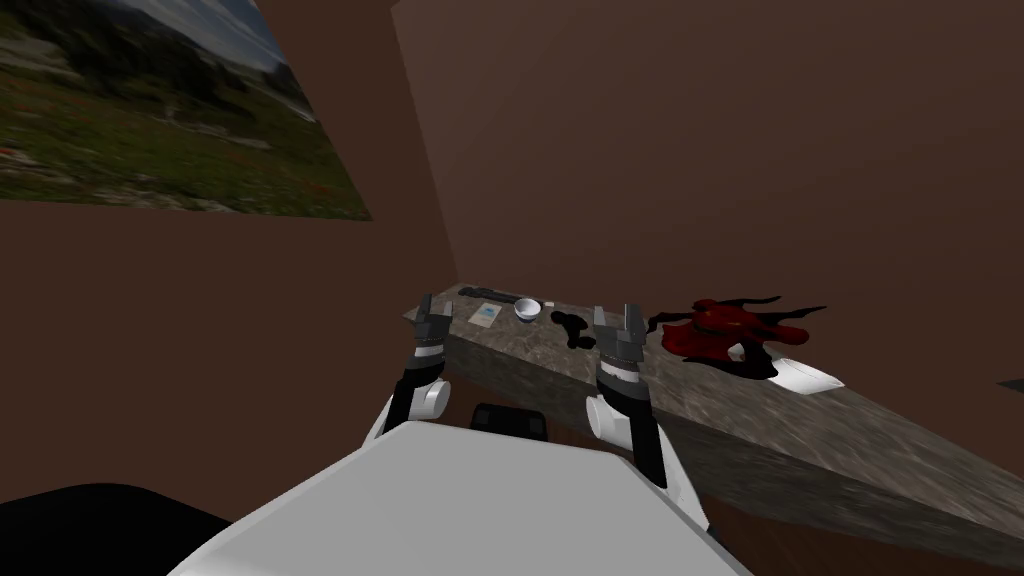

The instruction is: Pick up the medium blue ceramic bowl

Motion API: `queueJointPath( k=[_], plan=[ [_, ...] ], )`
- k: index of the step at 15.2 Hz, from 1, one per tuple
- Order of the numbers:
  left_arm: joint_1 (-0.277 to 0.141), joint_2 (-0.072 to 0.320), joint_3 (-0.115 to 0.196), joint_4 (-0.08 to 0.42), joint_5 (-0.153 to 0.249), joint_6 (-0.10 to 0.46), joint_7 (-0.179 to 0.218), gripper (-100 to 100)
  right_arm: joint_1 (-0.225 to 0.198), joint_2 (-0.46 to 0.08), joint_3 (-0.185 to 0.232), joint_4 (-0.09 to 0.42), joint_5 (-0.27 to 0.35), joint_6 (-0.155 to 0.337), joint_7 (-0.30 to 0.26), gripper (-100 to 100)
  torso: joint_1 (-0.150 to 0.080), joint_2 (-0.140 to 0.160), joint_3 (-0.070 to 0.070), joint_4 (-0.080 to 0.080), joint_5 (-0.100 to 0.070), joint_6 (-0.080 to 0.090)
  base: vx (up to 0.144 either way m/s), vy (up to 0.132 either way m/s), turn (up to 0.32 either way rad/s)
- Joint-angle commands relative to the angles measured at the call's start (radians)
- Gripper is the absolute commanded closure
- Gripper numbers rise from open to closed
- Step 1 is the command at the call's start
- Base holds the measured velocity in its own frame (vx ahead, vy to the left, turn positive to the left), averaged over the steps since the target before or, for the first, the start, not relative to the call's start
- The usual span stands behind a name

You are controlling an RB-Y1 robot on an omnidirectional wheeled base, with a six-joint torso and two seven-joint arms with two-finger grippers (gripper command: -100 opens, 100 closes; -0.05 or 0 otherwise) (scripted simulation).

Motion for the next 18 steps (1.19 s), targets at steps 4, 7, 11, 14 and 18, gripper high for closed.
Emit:
queueJointPath(
  k=[4, 7, 11, 14, 18],
  plan=[
    [0.000, 0.000, 0.000, 0.000, 0.000, 0.000, 0.000, 0, -0.006, -0.080, -0.007, 0.031, 0.022, 0.000, 0.003, -100, 0.003, 0.004, 0.002, 0.001, 0.000, 0.000, -0.053, 0.040, 0.054],
    [0.000, 0.000, 0.000, 0.000, 0.000, 0.000, 0.000, 0, -0.012, -0.149, -0.013, 0.064, 0.045, 0.000, 0.006, -100, 0.004, 0.003, 0.002, 0.001, 0.001, 0.000, -0.029, 0.063, 0.077],
    [0.000, 0.000, 0.000, 0.000, 0.000, 0.000, 0.000, 0, -0.020, -0.233, -0.021, 0.107, 0.075, -0.001, 0.010, -100, 0.004, 0.001, 0.000, 0.000, 0.001, 0.000, -0.010, 0.058, 0.083],
    [0.000, 0.000, 0.000, 0.000, 0.000, 0.000, 0.000, 0, -0.028, -0.305, -0.029, 0.157, 0.112, -0.003, 0.015, -100, 0.004, 0.000, 0.000, 0.000, 0.001, 0.000, 0.002, 0.060, 0.098],
    [0.000, 0.000, 0.000, 0.000, 0.000, 0.000, 0.000, 0, -0.032, -0.380, -0.033, 0.186, 0.132, -0.003, 0.018, -100, 0.004, 0.000, 0.000, 0.000, 0.001, -0.001, 0.002, 0.058, 0.082]
  ],
)
